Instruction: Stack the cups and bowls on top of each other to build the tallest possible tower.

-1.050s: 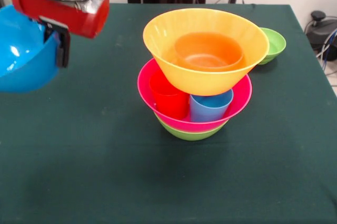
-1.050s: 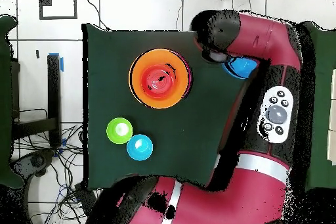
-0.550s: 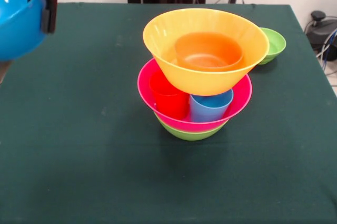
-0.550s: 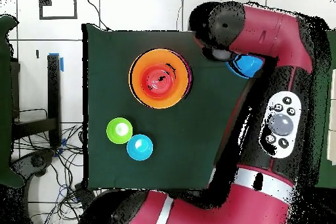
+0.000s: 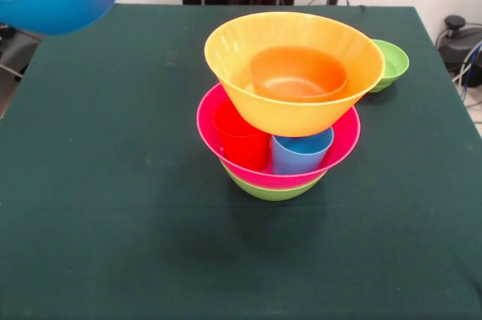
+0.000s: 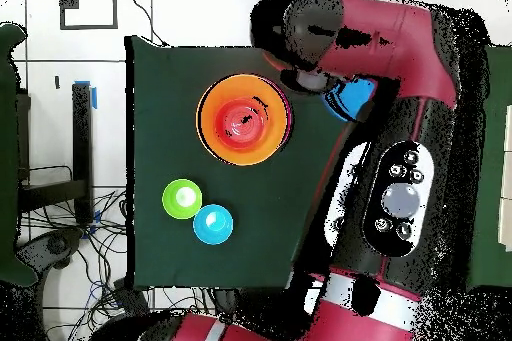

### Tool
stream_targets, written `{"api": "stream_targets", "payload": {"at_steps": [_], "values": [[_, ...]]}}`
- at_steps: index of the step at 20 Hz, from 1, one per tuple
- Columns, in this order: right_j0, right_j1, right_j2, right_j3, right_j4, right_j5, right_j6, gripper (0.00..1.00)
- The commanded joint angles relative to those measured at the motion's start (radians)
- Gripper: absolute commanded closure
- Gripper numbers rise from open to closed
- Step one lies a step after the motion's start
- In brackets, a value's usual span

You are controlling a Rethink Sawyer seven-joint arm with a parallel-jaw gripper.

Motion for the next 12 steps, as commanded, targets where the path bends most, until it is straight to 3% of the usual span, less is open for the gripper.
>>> {"api": "stream_targets", "payload": {"at_steps": [1,12], "values": [[0.043,-0.016,0.042,0.074,0.007,0.100,0.131,1.00],[0.126,0.005,-0.006,0.068,0.030,0.082,0.237,1.00]]}}
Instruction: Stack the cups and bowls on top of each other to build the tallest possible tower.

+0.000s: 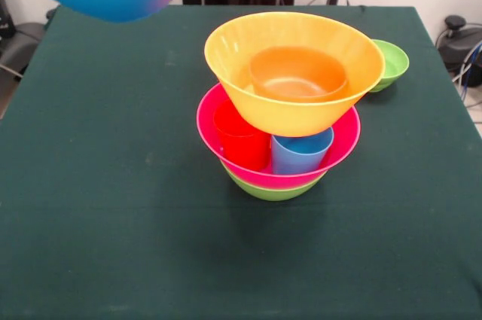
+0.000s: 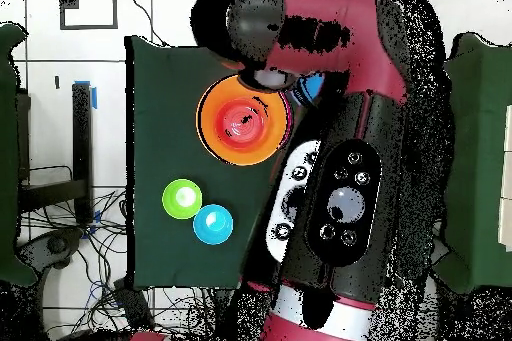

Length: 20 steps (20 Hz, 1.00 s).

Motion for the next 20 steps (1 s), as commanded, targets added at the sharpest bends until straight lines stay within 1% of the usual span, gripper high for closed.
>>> {"api": "stream_targets", "payload": {"at_steps": [1,3,6,9,13,16,20], "values": [[0.036,0.026,0.028,0.072,0.010,0.073,0.222,1.00],[0.045,0.032,0.027,0.084,0.019,0.055,0.241,1.00],[0.061,0.025,0.025,0.129,0.032,0.013,0.271,1.00],[0.079,0.020,0.014,0.148,0.035,-0.003,0.299,1.00],[0.094,0.030,0.005,0.135,0.035,-0.001,0.325,1.00],[0.093,0.052,0.008,0.108,0.032,-0.006,0.341,1.00],[0.097,0.057,0.014,0.127,0.033,-0.038,0.363,1.00]]}}
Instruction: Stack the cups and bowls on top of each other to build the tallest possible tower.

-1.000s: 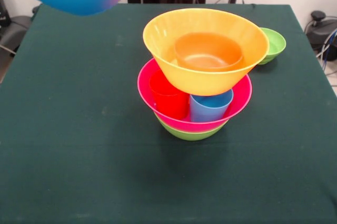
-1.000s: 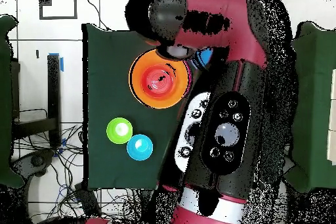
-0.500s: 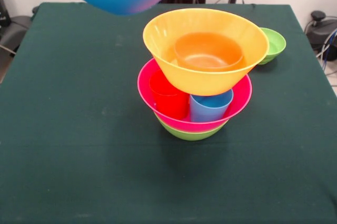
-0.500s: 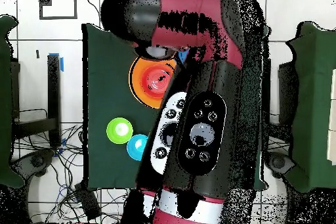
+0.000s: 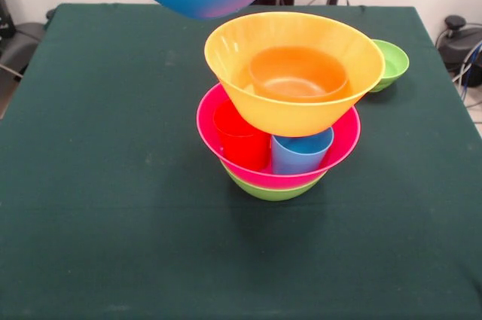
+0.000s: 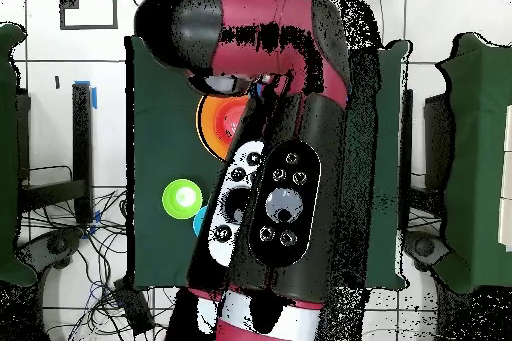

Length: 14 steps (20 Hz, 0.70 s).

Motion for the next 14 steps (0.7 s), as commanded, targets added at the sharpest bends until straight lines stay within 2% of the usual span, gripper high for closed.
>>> {"api": "stream_targets", "payload": {"at_steps": [1,14], "values": [[0.012,0.053,0.048,0.110,-0.005,-0.045,0.162,1.00],[0.024,0.047,0.073,0.135,0.003,-0.094,0.147,1.00]]}}
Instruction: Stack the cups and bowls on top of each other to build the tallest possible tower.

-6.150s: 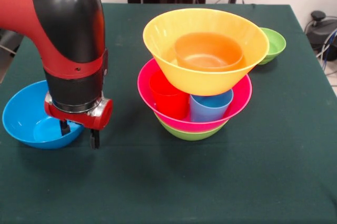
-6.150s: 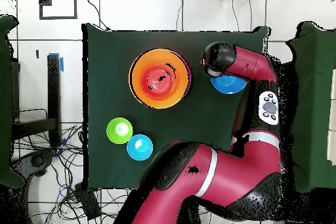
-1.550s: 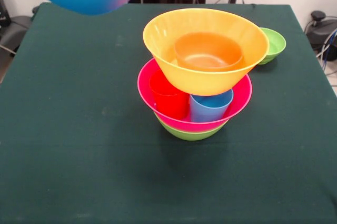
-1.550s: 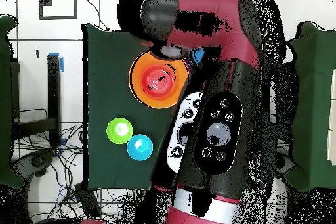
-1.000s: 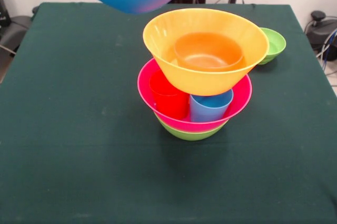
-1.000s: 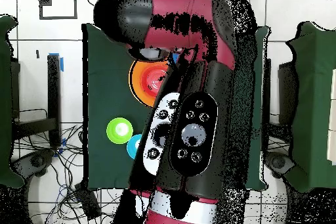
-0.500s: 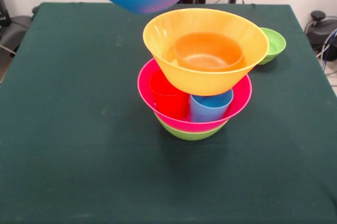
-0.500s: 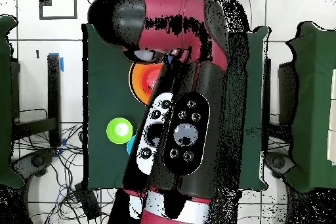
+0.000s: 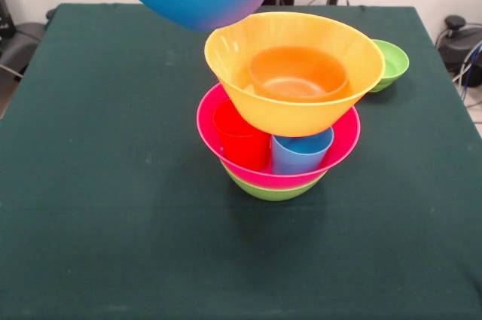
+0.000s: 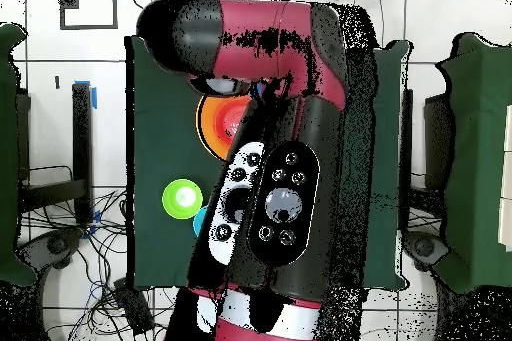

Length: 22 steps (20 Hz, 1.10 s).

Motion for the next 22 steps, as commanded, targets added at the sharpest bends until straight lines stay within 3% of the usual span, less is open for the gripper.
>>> {"api": "stream_targets", "payload": {"at_steps": [1,12,22], "values": [[0.026,0.050,0.070,0.105,0.002,-0.032,0.143,1.00],[0.070,0.086,0.059,0.059,0.034,0.005,0.238,1.00],[0.103,0.093,0.048,0.087,0.056,-0.068,0.302,1.00]]}}
